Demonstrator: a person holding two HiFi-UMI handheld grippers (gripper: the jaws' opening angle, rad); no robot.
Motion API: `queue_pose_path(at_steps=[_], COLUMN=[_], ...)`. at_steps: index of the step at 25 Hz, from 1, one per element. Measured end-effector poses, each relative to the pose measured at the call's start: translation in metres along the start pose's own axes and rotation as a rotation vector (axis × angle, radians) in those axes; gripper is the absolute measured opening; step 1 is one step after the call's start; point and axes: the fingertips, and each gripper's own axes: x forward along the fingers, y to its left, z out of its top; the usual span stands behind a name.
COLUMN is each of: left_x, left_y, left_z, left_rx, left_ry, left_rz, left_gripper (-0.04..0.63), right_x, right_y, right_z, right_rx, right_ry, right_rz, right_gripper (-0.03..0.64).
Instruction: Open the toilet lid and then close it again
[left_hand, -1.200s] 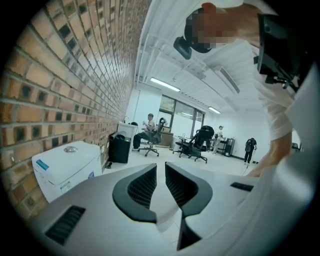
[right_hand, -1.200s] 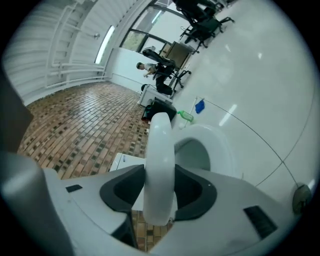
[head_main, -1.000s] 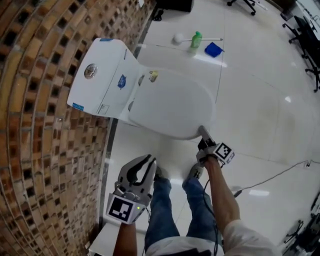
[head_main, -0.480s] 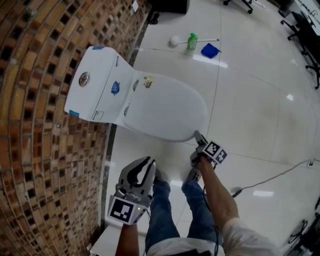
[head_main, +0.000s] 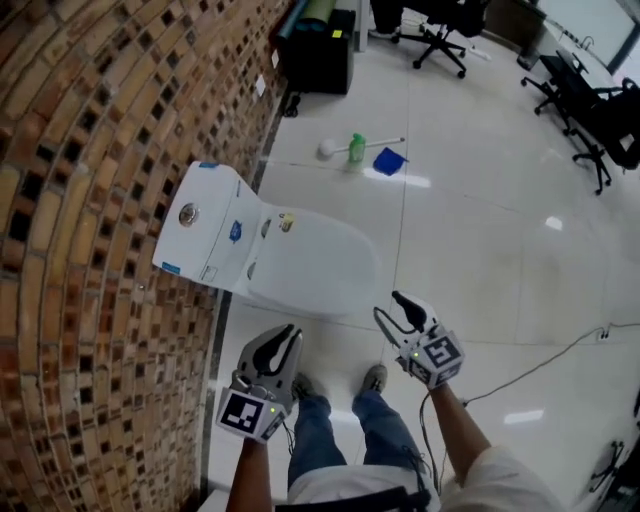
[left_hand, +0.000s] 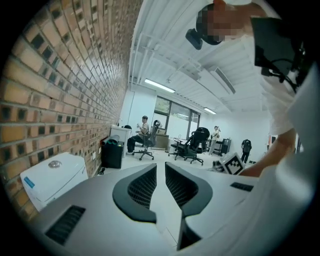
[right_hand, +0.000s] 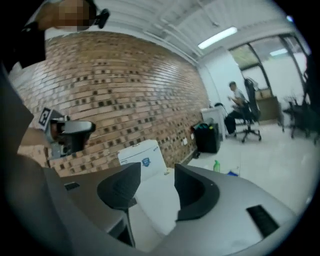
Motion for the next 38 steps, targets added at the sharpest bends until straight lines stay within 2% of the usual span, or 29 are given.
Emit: queue_pose_path(at_steps=[2,4,9,14,20,27,32,38], left_x=[-0.006,-0.012,-0.043,-0.052,-0.063,-0.067,-0.065,-0.066], left_y=[-0.005,-0.009,-0.023,-0.035,-0.037,-0.033,-0.032,-0.031], left_z=[0.018,0.034,0.057,0.066,0.092,0.101,0.091,0.103], left_rx=[0.014,0.032,0.097,0.16,0.212,0.219,0.22,0.206], left_ry=[0.005,0.002,0.014,0.026,-0.029,-0.045,0.015,-0.06], left_rz=[-0.022,-0.039,-0.072,-0.104,-0.101,-0.093,-0.108,-0.084], left_gripper=[0.046,0.046,0.046,0.046,0.046,0.046,0.042,0.044], right_x=[-0.023,-0.045,-0.089,-0.101,-0.1,-0.095,-0.089,-0.084], right_y=[0.021,0.039,0.093,0.133,0.16,0.16,0.163,0.165], right_z=[0.044,0.079,0.118,0.131,0.149,0.156,0.154,0.152], right_rx=[-0.187,-0.303,-0.412,-0.449,-0.46,-0.471,-0.473,-0.469], right_ry=[0.003,0.006,0.005,-0.022,-0.075,-0.073,-0.064,-0.064], right_rz=[0.034,0.045,0.063,0.106,0.149,0.144,0.151,0.171], right_gripper=[0.218,0.218,0.218,0.218,0.218,0.218,0.218,0.218])
